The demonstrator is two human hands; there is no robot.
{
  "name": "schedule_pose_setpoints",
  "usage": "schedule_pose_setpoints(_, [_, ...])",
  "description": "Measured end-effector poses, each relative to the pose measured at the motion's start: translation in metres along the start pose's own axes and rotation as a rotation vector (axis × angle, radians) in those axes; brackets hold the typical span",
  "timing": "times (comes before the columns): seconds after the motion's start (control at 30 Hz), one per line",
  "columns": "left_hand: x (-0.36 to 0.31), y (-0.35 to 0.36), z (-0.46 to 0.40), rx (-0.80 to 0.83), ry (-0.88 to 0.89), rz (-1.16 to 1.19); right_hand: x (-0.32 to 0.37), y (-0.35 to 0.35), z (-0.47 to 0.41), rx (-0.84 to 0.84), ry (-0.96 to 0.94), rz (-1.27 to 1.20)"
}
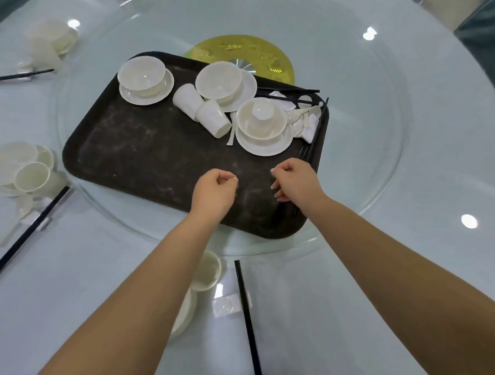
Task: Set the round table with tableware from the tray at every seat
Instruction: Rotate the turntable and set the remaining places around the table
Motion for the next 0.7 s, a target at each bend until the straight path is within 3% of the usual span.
schedule_pose_setpoints(0.23, [-0.010,0.005,-0.080,-0.059,-0.012,-0.204,0.011,0.025,-0.034,0.096,-0.027,-0.013])
schedule_pose_setpoints(0.37, [-0.015,0.011,-0.113,-0.052,0.118,-0.397,0.020,0.032,-0.049,0.126,-0.028,-0.060])
schedule_pose_setpoints(0.7, [-0.019,0.035,-0.134,-0.189,0.222,-0.568,0.006,0.037,-0.061,0.150,0.040,-0.178])
Point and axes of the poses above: each hand's wrist, its own z-axis away from the middle knuckle, its own y-axis out of the palm, x = y × z, the point moved 1 cm from there along -z, towards the middle knuckle, and after that the axes turned 3 degrees about z, right-handed, at the moved point
